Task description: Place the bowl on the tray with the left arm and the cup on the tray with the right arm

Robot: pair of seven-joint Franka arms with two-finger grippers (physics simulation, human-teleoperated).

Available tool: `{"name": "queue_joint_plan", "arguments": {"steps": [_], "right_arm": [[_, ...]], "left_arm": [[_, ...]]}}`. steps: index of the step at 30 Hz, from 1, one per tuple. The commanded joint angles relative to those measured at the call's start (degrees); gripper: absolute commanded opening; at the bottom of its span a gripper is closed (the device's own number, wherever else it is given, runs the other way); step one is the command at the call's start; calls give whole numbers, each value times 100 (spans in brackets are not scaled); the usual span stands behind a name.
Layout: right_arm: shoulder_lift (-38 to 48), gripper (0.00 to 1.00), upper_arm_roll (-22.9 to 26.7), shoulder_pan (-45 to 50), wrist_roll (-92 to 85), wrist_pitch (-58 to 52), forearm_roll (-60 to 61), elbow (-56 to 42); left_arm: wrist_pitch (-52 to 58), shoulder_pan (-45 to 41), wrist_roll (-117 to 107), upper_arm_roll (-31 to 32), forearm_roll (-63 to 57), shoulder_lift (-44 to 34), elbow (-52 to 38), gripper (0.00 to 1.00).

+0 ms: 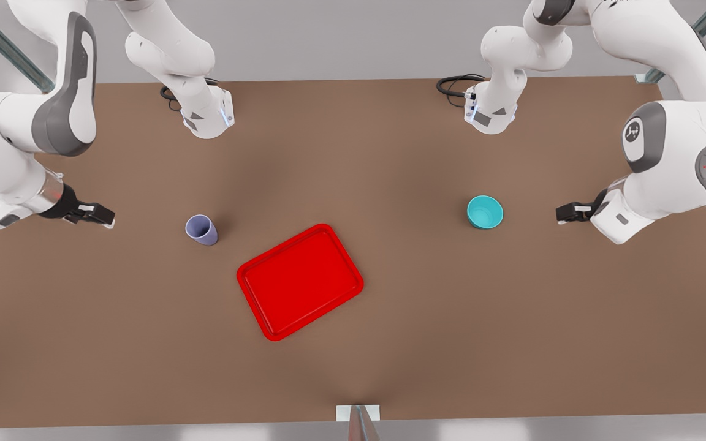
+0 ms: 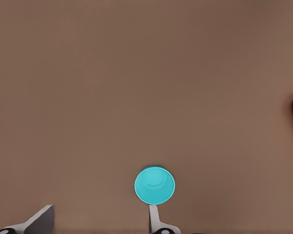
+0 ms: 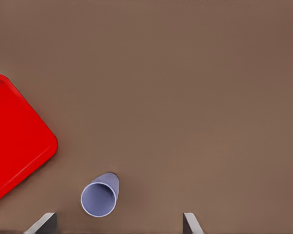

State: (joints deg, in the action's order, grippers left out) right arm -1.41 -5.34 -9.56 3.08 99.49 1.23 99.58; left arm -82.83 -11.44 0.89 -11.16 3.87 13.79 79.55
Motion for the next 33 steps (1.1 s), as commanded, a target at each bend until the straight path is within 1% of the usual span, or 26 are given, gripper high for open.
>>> {"name": "queue_joint_plan", "arguments": {"steps": [1,2,3,4,5,6,7,8,9,10,11,12,15,17,19,26,30,31,32,33], "right_arm": [[-8,100,-2,297,0,17,0,-9],[-105,100,-2,297,-9,18,0,-105],[-210,100,-2,280,-9,-17,0,-211],[-219,100,-2,306,-9,-9,0,-229],[-210,100,-2,315,-9,-9,0,-229],[-763,100,33,332,26,-438,0,-701],[-1010,100,279,780,44,-844,-26,-1143],[-992,100,358,851,53,-800,-18,-1099],[-992,100,367,851,53,-791,-18,-1081],[-966,100,358,842,44,-782,-26,-1081],[-949,100,358,842,44,-747,-26,-1081],[-755,100,306,798,44,-642,-26,-1046],[-746,100,332,781,44,-580,-26,-993],[-755,100,332,781,44,-580,-9,-1011],[-773,100,332,781,44,-562,9,-1020],[-799,100,341,798,35,-492,-17,-1011],[-746,100,306,833,-280,-677,0,-1072],[-729,100,323,772,-1062,-694,18,-1072],[-738,100,358,676,-1195,-694,307,-1037],[-746,100,358,579,-1195,-729,343,-1029]], "left_arm": [[-14,2,-1,0,0,0,69,100],[38,2,17,-9,0,0,332,100],[-23,28,34,-9,9,-17,1350,100],[-540,37,17,8,79,-26,2177,100],[-1454,37,17,9,403,-140,2951,100],[-2324,125,157,17,746,-131,3645,99],[-2774,151,569,17,1054,-114,4085,99],[-2888,327,1703,17,1178,-79,4384,99],[-3301,336,2266,17,1169,-96,4771,100],[-3460,336,2627,17,1178,-87,4982,100],[-3275,336,2873,17,1178,-96,5000,100],[-3266,336,3058,17,1178,-79,5052,100],[-3653,345,3058,17,1512,27,5246,100],[-3969,336,3067,17,1512,273,5255,100],[-4110,301,3067,61,1512,361,5255,100],[-4031,-7,3058,70,1512,369,5255,100],[-4128,-139,3067,70,1520,475,5255,100],[-4128,-209,3067,70,1520,501,5246,95],[-4136,-218,3067,70,1529,528,5246,70],[-4136,-244,3067,79,1538,528,5246,54]]}}
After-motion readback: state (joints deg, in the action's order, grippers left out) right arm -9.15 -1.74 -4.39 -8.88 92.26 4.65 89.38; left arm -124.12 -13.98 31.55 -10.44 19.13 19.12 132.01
